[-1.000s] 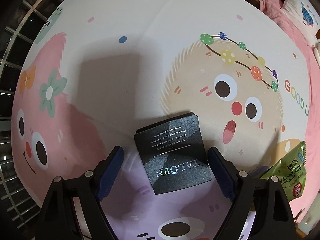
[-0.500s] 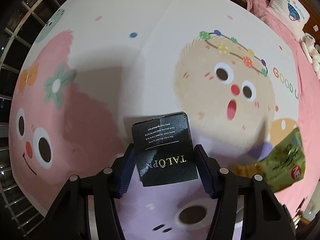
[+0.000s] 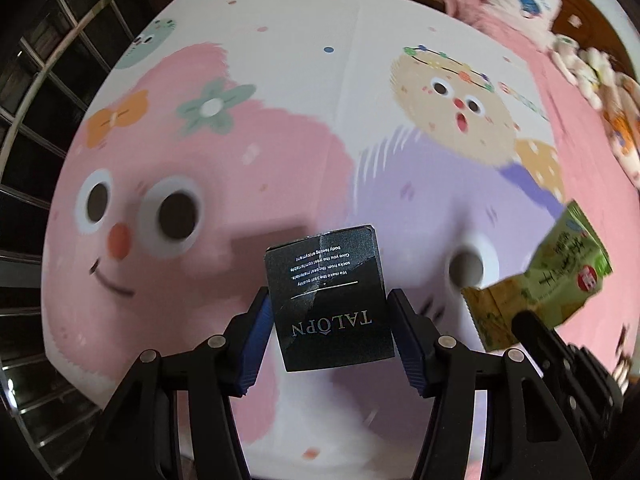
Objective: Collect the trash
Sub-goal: 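Lift the card and green packet off the table and carry them over the bin, then open both grippers over the bin to drop the card and packet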
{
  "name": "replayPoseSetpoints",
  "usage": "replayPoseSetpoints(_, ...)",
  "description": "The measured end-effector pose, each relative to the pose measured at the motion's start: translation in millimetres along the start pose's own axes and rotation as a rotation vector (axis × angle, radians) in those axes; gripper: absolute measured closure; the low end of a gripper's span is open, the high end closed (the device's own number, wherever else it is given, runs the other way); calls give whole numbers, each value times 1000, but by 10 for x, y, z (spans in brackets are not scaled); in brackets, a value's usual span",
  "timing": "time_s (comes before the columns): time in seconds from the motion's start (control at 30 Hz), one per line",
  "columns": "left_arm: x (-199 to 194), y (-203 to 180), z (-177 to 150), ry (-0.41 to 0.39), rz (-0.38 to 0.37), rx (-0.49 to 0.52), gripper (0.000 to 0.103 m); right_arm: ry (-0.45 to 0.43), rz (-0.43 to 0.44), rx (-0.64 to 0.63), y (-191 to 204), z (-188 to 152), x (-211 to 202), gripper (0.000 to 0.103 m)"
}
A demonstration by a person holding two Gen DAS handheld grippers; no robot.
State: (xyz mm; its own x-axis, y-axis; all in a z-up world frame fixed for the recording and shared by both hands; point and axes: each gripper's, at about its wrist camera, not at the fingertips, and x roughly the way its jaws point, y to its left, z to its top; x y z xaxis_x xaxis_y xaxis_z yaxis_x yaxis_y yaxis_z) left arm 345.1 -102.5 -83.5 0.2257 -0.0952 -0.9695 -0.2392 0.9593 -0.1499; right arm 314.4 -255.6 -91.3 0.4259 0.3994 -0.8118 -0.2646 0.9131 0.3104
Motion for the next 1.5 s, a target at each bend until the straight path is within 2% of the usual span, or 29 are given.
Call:
replayPoseSetpoints(0.17, -333, 405, -659, -49, -46, 91, 46, -37, 25, 14, 481, -556, -348, 103)
replayPoseSetpoints(0.4, -557, 1022, -1664, -85, -89, 239, 46, -39, 37, 24, 1208, -1623, -691, 103)
replayPoseSetpoints(0.5, -576, 1257, -2120, -78, -110, 281, 46, -6, 35, 23, 1432, -2112, -745, 103)
replayPoseSetpoints(0.73, -436, 1665, -3029, -12, -134, 317, 45, 163, 33, 19, 1701, -3092, -535, 103)
replayPoseSetpoints(0.9, 4, 1779, -3511, 52, -112, 323, 45, 288, 45, 61, 1585, -3634, -61, 103)
replayPoseSetpoints(1.07, 779, 1902, -3846, 105, -121, 296, 45, 378, 55, 93, 1275, -4055, 649, 103)
replayPoseSetpoints(1.27, 1728, 2020, -4041, 124, -79, 280, 44, 433, 41, 107, 888, -4469, 1464, 103)
replayPoseSetpoints(1.37, 2056, 2066, -4081, 120, -75, 276, 42, 430, 41, 113, 683, -4539, 1779, 103)
replayPoseSetpoints(1.5, 2366, 2081, -3939, 145, -66, 277, 35, 427, 30, 157, 442, -4595, 2089, 103)
